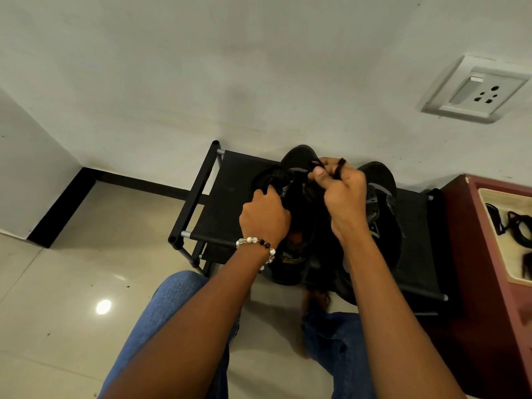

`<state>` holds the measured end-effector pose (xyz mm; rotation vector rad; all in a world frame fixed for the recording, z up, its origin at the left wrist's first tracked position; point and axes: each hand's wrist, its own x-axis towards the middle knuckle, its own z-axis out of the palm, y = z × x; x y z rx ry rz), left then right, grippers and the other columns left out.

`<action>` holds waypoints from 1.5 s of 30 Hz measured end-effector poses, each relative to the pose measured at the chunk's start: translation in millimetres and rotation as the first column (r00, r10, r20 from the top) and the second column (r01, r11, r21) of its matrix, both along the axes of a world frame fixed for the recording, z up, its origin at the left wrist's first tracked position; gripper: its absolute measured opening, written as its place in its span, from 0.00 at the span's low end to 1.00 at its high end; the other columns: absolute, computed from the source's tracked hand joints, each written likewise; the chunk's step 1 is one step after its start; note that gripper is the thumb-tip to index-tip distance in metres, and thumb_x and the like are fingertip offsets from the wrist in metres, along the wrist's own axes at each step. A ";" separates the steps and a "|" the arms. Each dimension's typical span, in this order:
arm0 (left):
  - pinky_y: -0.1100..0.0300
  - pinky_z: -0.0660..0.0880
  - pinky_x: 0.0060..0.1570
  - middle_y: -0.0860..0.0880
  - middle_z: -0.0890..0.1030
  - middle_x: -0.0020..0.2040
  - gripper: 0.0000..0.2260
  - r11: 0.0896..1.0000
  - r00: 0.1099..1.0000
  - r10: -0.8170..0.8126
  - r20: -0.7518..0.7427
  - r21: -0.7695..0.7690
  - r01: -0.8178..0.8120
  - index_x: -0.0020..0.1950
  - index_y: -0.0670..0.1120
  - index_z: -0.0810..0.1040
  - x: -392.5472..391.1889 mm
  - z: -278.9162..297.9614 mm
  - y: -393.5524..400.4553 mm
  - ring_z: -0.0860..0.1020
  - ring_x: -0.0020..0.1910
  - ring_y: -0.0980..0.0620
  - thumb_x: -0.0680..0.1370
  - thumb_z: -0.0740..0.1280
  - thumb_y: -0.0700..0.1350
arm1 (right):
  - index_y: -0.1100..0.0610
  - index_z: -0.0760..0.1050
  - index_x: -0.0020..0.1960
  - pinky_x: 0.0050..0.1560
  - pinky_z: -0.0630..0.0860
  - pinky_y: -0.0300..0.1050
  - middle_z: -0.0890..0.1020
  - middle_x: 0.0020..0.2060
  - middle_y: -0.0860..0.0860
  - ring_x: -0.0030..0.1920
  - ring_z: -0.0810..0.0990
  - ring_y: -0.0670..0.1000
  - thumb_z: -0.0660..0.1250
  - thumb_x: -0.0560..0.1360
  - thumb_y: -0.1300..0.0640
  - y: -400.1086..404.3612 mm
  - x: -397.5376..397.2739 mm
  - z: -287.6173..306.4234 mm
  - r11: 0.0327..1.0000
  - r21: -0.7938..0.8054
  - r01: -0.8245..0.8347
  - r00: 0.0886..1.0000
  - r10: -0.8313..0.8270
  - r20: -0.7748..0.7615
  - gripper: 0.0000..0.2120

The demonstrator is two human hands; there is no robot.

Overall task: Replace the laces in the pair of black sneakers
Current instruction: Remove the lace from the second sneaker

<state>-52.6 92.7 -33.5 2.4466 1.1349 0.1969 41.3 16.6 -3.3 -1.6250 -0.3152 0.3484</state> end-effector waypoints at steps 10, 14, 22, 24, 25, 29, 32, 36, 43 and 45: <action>0.53 0.76 0.54 0.45 0.76 0.59 0.24 0.872 0.987 -0.157 0.014 -0.468 0.146 0.66 0.50 0.72 -2.0 5.7 29.8 0.78 0.56 0.42 0.73 0.68 0.57 | 0.60 0.80 0.38 0.37 0.74 0.36 0.82 0.35 0.53 0.39 0.81 0.50 0.68 0.77 0.54 -7.0 9.7 -3.9 0.908 -0.419 -0.013 0.987 0.080 0.142 0.12; 0.59 0.76 0.55 0.48 0.82 0.52 0.13 0.676 0.939 0.098 0.331 -0.714 0.181 0.60 0.47 0.80 -2.1 22.1 39.7 0.79 0.51 0.56 0.80 0.64 0.52 | 0.67 0.79 0.41 0.41 0.79 0.46 0.82 0.37 0.58 0.39 0.82 0.52 0.71 0.75 0.54 -7.5 3.7 -2.4 0.857 -0.515 -0.038 0.948 0.193 0.252 0.15; 0.58 0.77 0.55 0.50 0.83 0.52 0.13 0.958 0.930 -0.153 0.333 -0.179 0.222 0.61 0.51 0.81 13.7 11.5 40.1 0.79 0.50 0.54 0.77 0.70 0.45 | 0.58 0.76 0.54 0.51 0.79 0.53 0.79 0.50 0.54 0.50 0.79 0.54 0.73 0.72 0.53 -9.0 5.7 -6.5 0.765 -0.624 -0.159 0.919 0.345 0.189 0.14; 0.57 0.77 0.54 0.49 0.82 0.54 0.12 0.973 0.933 -0.178 0.313 -0.087 0.215 0.60 0.51 0.81 17.6 7.5 38.6 0.79 0.51 0.52 0.77 0.69 0.46 | 0.57 0.75 0.56 0.52 0.79 0.55 0.78 0.51 0.55 0.51 0.79 0.55 0.72 0.72 0.52 -8.3 5.1 -8.1 0.750 -0.643 -0.152 0.907 0.364 0.210 0.16; 0.56 0.77 0.53 0.49 0.82 0.53 0.12 0.976 0.930 -0.196 0.310 -0.034 0.217 0.60 0.51 0.82 18.2 6.8 37.0 0.79 0.51 0.51 0.78 0.68 0.46 | 0.57 0.75 0.56 0.52 0.79 0.55 0.78 0.51 0.55 0.51 0.78 0.55 0.71 0.72 0.52 -7.7 4.4 -8.9 0.744 -0.654 -0.142 0.900 0.372 0.228 0.16; 0.56 0.76 0.45 0.47 0.81 0.51 0.12 0.944 0.912 -0.307 0.273 0.212 0.254 0.61 0.48 0.81 22.2 -0.7 30.1 0.78 0.49 0.48 0.80 0.64 0.46 | 0.59 0.74 0.56 0.47 0.77 0.49 0.77 0.50 0.55 0.49 0.78 0.55 0.70 0.73 0.55 -6.4 3.5 -11.6 0.726 -0.681 -0.091 0.875 0.385 0.294 0.15; 0.57 0.74 0.49 0.45 0.81 0.51 0.11 0.953 0.912 -0.261 0.315 0.235 0.192 0.60 0.44 0.80 26.0 -4.4 30.6 0.78 0.51 0.47 0.81 0.63 0.44 | 0.60 0.73 0.57 0.42 0.73 0.45 0.77 0.51 0.56 0.47 0.78 0.55 0.69 0.75 0.55 -6.0 1.8 -13.5 0.724 -0.688 -0.049 0.877 0.361 0.318 0.14; 0.62 0.75 0.50 0.46 0.83 0.50 0.09 1.000 0.867 0.000 0.498 -0.012 0.007 0.57 0.42 0.82 26.2 -0.8 31.8 0.80 0.48 0.51 0.80 0.64 0.40 | 0.63 0.72 0.58 0.43 0.68 0.44 0.76 0.53 0.59 0.51 0.77 0.59 0.65 0.77 0.56 -4.0 -4.3 -14.8 0.697 -0.717 0.014 0.875 0.338 0.346 0.14; 0.51 0.81 0.47 0.41 0.83 0.48 0.09 0.636 0.626 0.679 0.384 -0.734 -0.240 0.50 0.43 0.81 26.4 -12.8 46.2 0.81 0.41 0.48 0.79 0.62 0.35 | 0.66 0.72 0.56 0.42 0.67 0.44 0.77 0.51 0.61 0.49 0.77 0.60 0.62 0.79 0.58 -1.0 -9.8 -16.0 0.683 -0.728 0.052 0.883 0.309 0.353 0.11; 0.52 0.81 0.42 0.42 0.80 0.46 0.10 0.465 0.544 0.791 0.280 -0.852 -0.239 0.53 0.44 0.77 25.2 -8.8 45.8 0.80 0.38 0.50 0.80 0.58 0.35 | 0.66 0.71 0.56 0.41 0.66 0.44 0.77 0.51 0.62 0.48 0.77 0.60 0.61 0.79 0.59 -1.6 -12.2 -15.3 0.677 -0.731 0.079 0.883 0.293 0.367 0.11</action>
